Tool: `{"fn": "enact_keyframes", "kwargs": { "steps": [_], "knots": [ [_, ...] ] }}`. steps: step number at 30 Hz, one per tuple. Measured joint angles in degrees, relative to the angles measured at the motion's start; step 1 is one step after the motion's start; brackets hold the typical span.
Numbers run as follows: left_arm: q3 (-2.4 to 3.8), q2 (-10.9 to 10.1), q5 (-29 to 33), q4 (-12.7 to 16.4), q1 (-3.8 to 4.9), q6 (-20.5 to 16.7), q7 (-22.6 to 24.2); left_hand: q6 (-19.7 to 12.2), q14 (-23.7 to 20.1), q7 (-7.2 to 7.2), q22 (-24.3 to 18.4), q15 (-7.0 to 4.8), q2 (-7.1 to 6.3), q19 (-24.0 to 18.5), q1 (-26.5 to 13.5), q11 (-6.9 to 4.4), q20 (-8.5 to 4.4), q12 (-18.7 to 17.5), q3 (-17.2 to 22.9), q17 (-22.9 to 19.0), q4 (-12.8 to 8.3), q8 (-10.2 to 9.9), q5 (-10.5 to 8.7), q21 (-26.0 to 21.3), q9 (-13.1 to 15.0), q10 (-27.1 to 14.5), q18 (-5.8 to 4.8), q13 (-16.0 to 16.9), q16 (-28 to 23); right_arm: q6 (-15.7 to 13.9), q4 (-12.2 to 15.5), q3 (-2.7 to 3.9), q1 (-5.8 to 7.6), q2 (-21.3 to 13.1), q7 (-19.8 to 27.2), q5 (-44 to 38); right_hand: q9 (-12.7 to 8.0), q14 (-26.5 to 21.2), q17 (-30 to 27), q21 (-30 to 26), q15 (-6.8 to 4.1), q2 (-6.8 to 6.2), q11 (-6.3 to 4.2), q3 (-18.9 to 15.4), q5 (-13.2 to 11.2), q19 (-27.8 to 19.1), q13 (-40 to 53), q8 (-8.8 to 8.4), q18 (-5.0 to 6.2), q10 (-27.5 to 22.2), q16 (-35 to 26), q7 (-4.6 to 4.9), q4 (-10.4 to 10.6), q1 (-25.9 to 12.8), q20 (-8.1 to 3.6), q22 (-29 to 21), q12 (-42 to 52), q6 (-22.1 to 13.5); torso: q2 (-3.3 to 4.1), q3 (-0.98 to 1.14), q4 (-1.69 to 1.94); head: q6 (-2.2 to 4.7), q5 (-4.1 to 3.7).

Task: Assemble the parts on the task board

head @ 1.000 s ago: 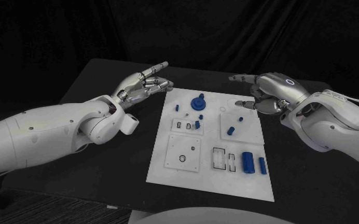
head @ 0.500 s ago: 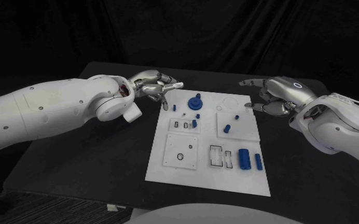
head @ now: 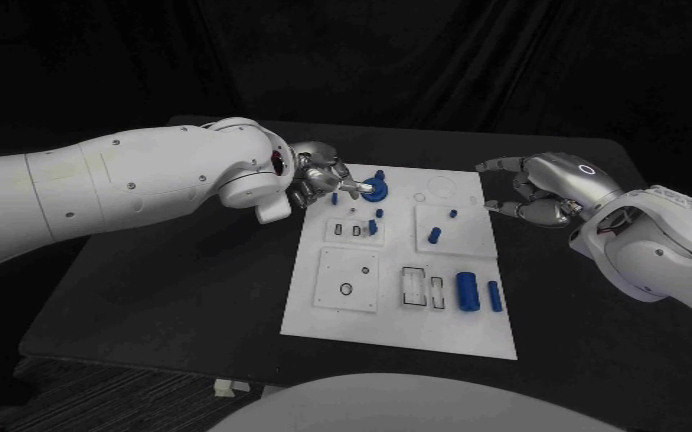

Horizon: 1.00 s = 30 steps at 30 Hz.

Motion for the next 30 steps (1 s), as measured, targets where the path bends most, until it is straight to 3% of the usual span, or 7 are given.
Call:
{"fn": "enact_keyframes", "kwargs": {
  "steps": [4,6,10,14,22,27,30],
  "knots": [
    [-0.03,2.5,-3.9,-0.9,0.0,1.0,-4.6,1.8,0.0,-0.02,0.1,-0.64,-0.46,3.9,-2.1,-0.2,-0.06,0.0,0.0,0.0,0.0,3.9,-0.54,2.5,3.2,0.2,-0.42,0.0,0.0,0.0,-0.3,0.04,-0.11,0.0,0.3,0.0,0.1,0.0,0.0,0.0,0.0,0.0,0.09,0.0,0.3,0.2,0.0,0.23,0.0,-0.1,0.0,-0.03,0.3,0.0,0.21,0.0,0.0,0.6,-0.07,0.66,-1.02,-0.64,0.83],
    [-0.03,3.6,-5.3,-1.3,0.02,1.4,-6.1,2.5,0.0,-0.63,0.1,-1.26,-0.71,4.0,-2.9,-0.78,-0.15,0.0,0.0,0.0,0.0,6.3,-0.69,3.2,5.6,0.3,-1.27,0.0,0.0,0.0,-0.5,0.03,-0.17,-0.1,0.4,0.0,0.1,0.0,0.0,0.0,0.0,0.0,0.09,0.0,0.3,0.2,0.0,0.23,0.0,-0.1,0.0,-0.04,0.3,0.0,0.21,0.0,0.0,1.0,-0.08,0.88,-1.49,-0.75,1.16],
    [0.0,5.5,-7.6,-2.1,0.05,2.0,-9.0,3.8,0.0,-1.89,0.1,-2.41,-1.12,4.1,-4.3,-2.16,-1.18,0.0,0.4,0.0,-0.4,11.7,-0.69,4.0,12.1,0.3,-1.27,0.0,0.0,-0.1,-1.0,0.0,-0.21,0.2,0.5,0.0,0.3,0.0,0.0,0.0,0.0,0.0,0.09,-0.1,0.5,0.2,0.0,0.45,0.0,-0.1,0.0,0.01,0.4,0.0,0.21,0.0,0.0,2.0,-0.08,1.25,-2.15,-0.84,1.41],
    [0.0,7.0,-9.0,-2.9,0.05,2.9,-11.9,5.1,0.1,-3.2,0.1,-3.58,-1.61,4.1,-4.7,-3.09,-2.24,0.0,0.9,0.0,-0.9,15.6,-0.37,4.5,17.9,0.3,-1.25,0.0,0.0,-0.2,-1.1,0.02,-0.24,0.7,0.7,0.0,0.3,0.0,0.0,0.0,0.0,0.0,0.09,-0.2,0.5,0.2,0.0,0.45,0.0,-0.1,0.2,0.0,0.5,0.0,0.21,0.0,0.0,2.2,0.03,1.64,-2.79,-0.85,1.57],
    [-0.01,9.3,-10.4,-4.5,0.05,5.0,-16.6,8.2,0.1,-5.47,0.1,-5.54,-2.04,4.3,-6.1,-5.47,-4.16,0.2,1.7,0.0,-1.4,20.1,0.19,4.7,27.1,0.3,-1.25,0.0,0.0,-0.4,-1.7,0.0,-0.59,0.9,1.0,0.0,0.4,0.0,0.0,0.0,0.0,0.0,0.09,-0.2,0.8,0.2,0.0,0.74,0.0,-0.1,0.2,-0.01,0.6,0.0,0.21,0.0,0.0,3.1,0.17,2.03,-3.48,-0.85,2.14],
    [-0.02,10.0,-10.9,-5.2,0.05,6.5,-18.9,10.2,-0.1,-6.64,0.1,-6.6,-2.46,4.2,-6.7,-6.43,-5.27,0.2,2.1,0.0,-1.8,21.1,0.4,4.7,31.1,0.3,-1.32,0.0,0.0,-0.5,-1.9,0.01,-0.92,1.2,1.2,0.0,0.4,0.0,0.0,0.0,0.0,0.0,0.09,-0.2,0.9,0.2,0.0,0.74,0.0,-0.1,0.2,0.01,0.8,0.0,0.21,0.0,0.0,3.2,0.04,2.13,-3.61,-0.85,2.12],
    [-0.02,10.2,-11.1,-5.5,0.05,7.5,-19.9,11.1,0.1,-7.2,0.1,-7.09,-2.48,4.2,-7.1,-7.01,-5.76,0.2,2.5,0.0,-1.8,21.4,0.42,4.9,32.7,0.3,-2.16,0.0,0.0,-0.6,-2.0,0.01,-1.19,1.2,1.2,0.0,0.4,0.0,0.0,0.0,0.0,0.0,0.09,-0.2,0.9,0.2,0.0,0.74,0.0,-0.1,0.2,0.0,0.8,0.0,0.21,0.0,0.0,3.3,-0.08,2.16,-3.7,-0.85,2.16]
  ]
}}
